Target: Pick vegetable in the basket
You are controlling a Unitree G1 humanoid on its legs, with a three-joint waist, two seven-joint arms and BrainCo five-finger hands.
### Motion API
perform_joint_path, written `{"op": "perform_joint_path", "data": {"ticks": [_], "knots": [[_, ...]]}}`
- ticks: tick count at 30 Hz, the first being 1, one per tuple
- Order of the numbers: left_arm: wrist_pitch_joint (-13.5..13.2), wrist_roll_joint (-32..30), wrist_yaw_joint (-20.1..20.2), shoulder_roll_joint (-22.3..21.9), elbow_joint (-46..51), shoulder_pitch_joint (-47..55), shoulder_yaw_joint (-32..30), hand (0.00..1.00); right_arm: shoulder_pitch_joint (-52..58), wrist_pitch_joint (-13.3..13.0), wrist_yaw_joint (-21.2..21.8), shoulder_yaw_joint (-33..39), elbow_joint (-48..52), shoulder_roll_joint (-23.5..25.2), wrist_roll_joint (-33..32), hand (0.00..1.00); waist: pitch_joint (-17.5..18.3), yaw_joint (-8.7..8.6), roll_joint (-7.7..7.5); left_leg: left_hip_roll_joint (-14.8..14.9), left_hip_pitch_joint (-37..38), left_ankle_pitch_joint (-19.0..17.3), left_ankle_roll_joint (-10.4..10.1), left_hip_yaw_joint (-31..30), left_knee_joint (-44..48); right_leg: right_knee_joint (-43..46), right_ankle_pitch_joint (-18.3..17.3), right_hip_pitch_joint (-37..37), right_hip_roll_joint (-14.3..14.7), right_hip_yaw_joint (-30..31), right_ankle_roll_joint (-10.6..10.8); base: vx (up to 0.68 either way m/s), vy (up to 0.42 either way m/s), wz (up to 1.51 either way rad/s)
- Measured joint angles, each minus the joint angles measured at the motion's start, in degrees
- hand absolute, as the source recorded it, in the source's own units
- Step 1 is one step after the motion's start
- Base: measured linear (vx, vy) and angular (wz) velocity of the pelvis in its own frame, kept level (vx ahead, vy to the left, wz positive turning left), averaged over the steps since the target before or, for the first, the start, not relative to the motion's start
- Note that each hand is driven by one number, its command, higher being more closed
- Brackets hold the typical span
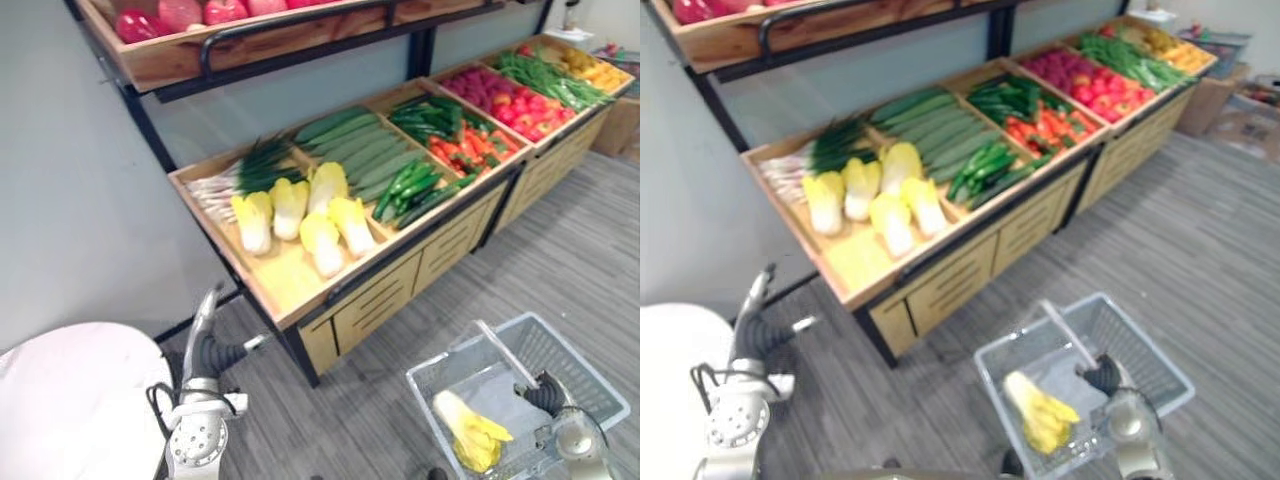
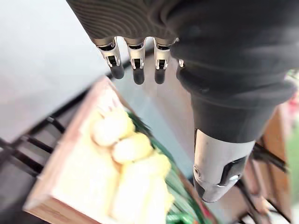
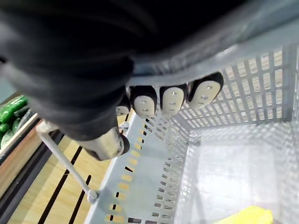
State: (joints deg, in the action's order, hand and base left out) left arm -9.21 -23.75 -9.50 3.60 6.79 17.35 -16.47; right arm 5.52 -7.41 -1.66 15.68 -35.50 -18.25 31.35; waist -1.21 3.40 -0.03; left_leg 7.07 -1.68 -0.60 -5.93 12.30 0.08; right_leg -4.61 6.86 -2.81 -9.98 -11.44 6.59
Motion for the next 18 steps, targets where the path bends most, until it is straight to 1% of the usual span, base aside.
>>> {"op": "perform_joint_path", "data": {"ticks": [1, 4, 6, 7, 8, 9, 10, 11, 12, 13, 14, 15, 17, 18], "knots": [[1.26, -1.3, -2.76, -1.61, -4.35, -0.59, -4.28, 0.0, 0.66, 0.11, -1.25, 1.52, -1.45, 1.16, 0.13, 1.0, 0.45, -0.06, -0.15, 0.03, -0.06, 0.44, -0.06, -0.8, -0.51, 0.14, -0.37, 0.19, 0.07, -1.07, -0.05, -0.01, -0.02, 0.37], [2.96, -1.42, -5.46, -3.67, -9.72, -0.72, -10.63, 0.0, 1.57, 0.84, -2.33, 3.43, -2.42, 1.92, 0.11, 1.0, 1.51, -0.1, -0.4, -0.02, 0.04, 1.1, -0.08, -1.36, -1.79, 0.09, -0.55, 0.13, 0.13, -1.77, -0.17, 0.0, -0.017, 0.16], [4.47, -0.69, -8.28, -4.01, -16.43, -0.96, -16.14, 0.0, 2.04, 1.1, -3.2, 5.48, -5.15, 2.27, 0.0, 1.0, 2.36, -0.08, -0.91, -0.12, 0.35, 1.75, -0.11, -2.12, -2.9, -0.08, -0.79, 0.52, 0.13, -2.7, -0.16, 0.01, -0.012, 0.18], [4.72, 0.62, -8.7, -3.99, -18.43, -1.14, -17.54, 0.0, 2.01, 1.12, -3.24, 6.11, -5.56, 2.6, -0.05, 1.0, 2.35, -0.12, -0.98, -0.16, 0.66, 1.9, -0.09, -2.17, -3.22, -0.25, -0.8, 0.86, 0.14, -2.86, -0.16, 0.0, -0.008, 0.08], [4.99, 2.3, -9.68, -3.96, -22.88, -1.45, -20.54, 0.0, 2.23, 1.4, -3.53, 6.98, -5.99, 3.24, -0.19, 1.0, 2.63, -0.15, -1.44, -0.25, 1.03, 2.09, -0.23, -2.23, -3.91, -0.51, -1.08, 1.15, 0.11, -3.2, -0.05, 0.0, -0.005, 0.08], [5.32, 4.91, -10.5, -3.72, -27.86, -1.88, -23.02, 0.0, 2.65, 1.81, -4.19, 7.66, -6.0, 3.87, -0.39, 1.0, 2.99, -0.25, -1.6, -0.35, 1.03, 2.15, -0.22, -2.31, -4.15, -0.57, -1.11, 1.22, 0.01, -3.7, -0.02, 0.0, -0.001, 0.09], [5.63, 5.82, -10.64, -3.55, -30.64, -2.04, -24.27, 0.0, 2.8, 1.92, -4.44, 8.1, -6.06, 4.16, -0.46, 1.0, 3.2, -0.25, -1.34, -0.38, 1.05, 2.15, -0.22, -2.35, -4.14, -0.58, -1.14, 1.33, -0.03, -3.83, 0.0, 0.0, 0.005, 0.1], [6.2, 8.42, -10.9, -3.22, -35.93, -2.58, -26.37, 0.0, 2.81, 2.15, -5.24, 8.85, -6.81, 4.53, -0.87, 1.0, 3.25, -0.29, -1.83, -0.45, 1.03, 2.15, -0.23, -2.48, -4.28, -0.69, -1.27, 1.37, -0.08, -3.97, -0.16, 0.0, 0.005, 0.07], [6.58, 10.41, -11.18, -2.87, -40.9, -2.6, -27.05, 0.0, 2.59, 2.16, -5.77, 9.34, -8.13, 4.55, -1.82, 1.0, 3.46, -0.53, -1.81, -0.54, 1.12, 2.23, -0.29, -2.92, -4.52, -0.78, -1.3, 1.47, -0.1, -4.07, -0.19, 0.0, 0.002, 0.08], [6.78, 11.12, -11.39, -2.61, -43.55, -2.52, -27.19, 0.0, 2.55, 2.22, -5.86, 9.74, -8.64, 4.57, -2.32, 1.0, 3.46, -0.91, -1.95, -0.59, 1.12, 2.31, -0.23, -3.2, -4.71, -0.88, -1.37, 1.61, -0.12, -4.29, -0.14, 0.0, -0.003, 0.17], [6.9, 12.08, -11.42, -2.32, -47.39, -2.5, -27.2, 0.0, 2.56, 2.18, -6.21, 10.42, -9.52, 4.62, -2.78, 1.0, 3.43, -1.61, -2.12, -0.67, 1.2, 2.5, -0.22, -3.66, -5.05, -1.17, -1.38, 2.08, -0.12, -4.71, -0.13, 0.01, -0.002, 0.19], [7.08, 12.45, -11.29, -2.13, -50.9, -2.57, -27.17, 0.0, 2.55, 2.19, -6.78, 11.04, -10.57, 4.68, -3.08, 1.0, 3.49, -1.7, -2.35, -0.67, 1.3, 2.53, -0.23, -3.64, -5.13, -1.26, -1.39, 2.2, -0.11, -4.92, -0.12, 0.0, -0.003, 0.09], [7.36, 12.35, -9.76, -2.14, -57.75, -2.37, -25.34, 0.0, 2.59, 2.15, -7.71, 11.16, -12.29, 4.67, -4.84, 1.0, 3.49, -1.88, -2.72, -0.64, 2.03, 2.51, -0.26, -3.53, -5.41, -1.26, -1.63, 2.43, -0.07, -4.81, -0.17, 0.0, -0.002, -0.03], [7.39, 12.19, -9.33, -2.14, -58.91, -2.38, -24.56, 0.0, 2.6, 2.15, -7.9, 11.22, -12.55, 4.67, -5.04, 1.0, 3.51, -1.9, -2.75, -0.64, 2.12, 2.5, -0.27, -3.51, -5.42, -1.25, -1.66, 2.52, -0.07, -4.77, -0.18, 0.01, -0.003, -0.04]]}}
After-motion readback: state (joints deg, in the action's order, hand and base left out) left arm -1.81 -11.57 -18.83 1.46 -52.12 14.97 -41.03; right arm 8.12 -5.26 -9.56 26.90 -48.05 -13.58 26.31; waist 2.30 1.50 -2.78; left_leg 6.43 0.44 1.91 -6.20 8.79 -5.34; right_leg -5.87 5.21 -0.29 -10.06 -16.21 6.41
